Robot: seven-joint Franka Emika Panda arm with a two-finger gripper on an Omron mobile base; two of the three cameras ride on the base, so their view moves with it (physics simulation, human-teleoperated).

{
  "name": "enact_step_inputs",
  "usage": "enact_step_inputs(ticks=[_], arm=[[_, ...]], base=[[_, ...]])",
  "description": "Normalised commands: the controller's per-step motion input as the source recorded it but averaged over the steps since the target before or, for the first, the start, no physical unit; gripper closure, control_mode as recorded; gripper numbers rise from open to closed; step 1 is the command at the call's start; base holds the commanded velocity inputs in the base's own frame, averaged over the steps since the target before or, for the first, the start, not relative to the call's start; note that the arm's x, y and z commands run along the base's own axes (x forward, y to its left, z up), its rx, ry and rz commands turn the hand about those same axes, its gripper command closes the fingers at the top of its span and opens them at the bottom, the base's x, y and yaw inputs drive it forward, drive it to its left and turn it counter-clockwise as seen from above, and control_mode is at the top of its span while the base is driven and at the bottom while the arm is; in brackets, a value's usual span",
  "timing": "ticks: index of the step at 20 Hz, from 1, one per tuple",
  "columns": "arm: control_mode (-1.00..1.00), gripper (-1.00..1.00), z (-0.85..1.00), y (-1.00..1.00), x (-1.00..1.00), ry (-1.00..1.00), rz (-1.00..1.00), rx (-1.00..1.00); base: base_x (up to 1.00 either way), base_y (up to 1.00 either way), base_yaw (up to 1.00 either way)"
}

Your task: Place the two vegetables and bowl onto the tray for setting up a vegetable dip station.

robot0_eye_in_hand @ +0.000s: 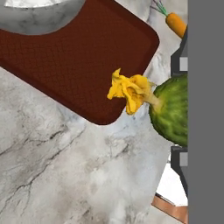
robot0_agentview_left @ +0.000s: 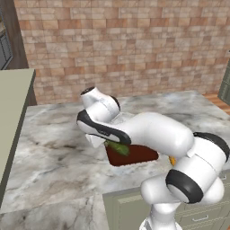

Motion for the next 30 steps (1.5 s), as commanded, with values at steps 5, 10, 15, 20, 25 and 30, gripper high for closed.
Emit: enact_step_inputs(ticks=[5,10,15,20,25,30], arm=[[-1.0,1.0,0.09,-0.21,-0.15,-0.03,0.25,0.0],[-1.0,1.0,0.03,-0.19,-0.06,-0.01,0.29,0.0],[-1.0,1.0,0.0,-0.22,-0.05,0.05,0.25,0.01],[-1.0,1.0,0.02,-0.27,-0.04,0.05,0.26,0.03],[-1.0,1.0,0.0,-0.3,-0.03,0.01,0.26,0.08],[-1.0,1.0,-0.07,-0.24,0.0,0.05,0.27,0.12]], base=[[0.0,0.0,0.0],[0.0,0.0,0.0],[0.0,0.0,0.0],[0.0,0.0,0.0],[0.0,0.0,0.0],[0.0,0.0,0.0]])
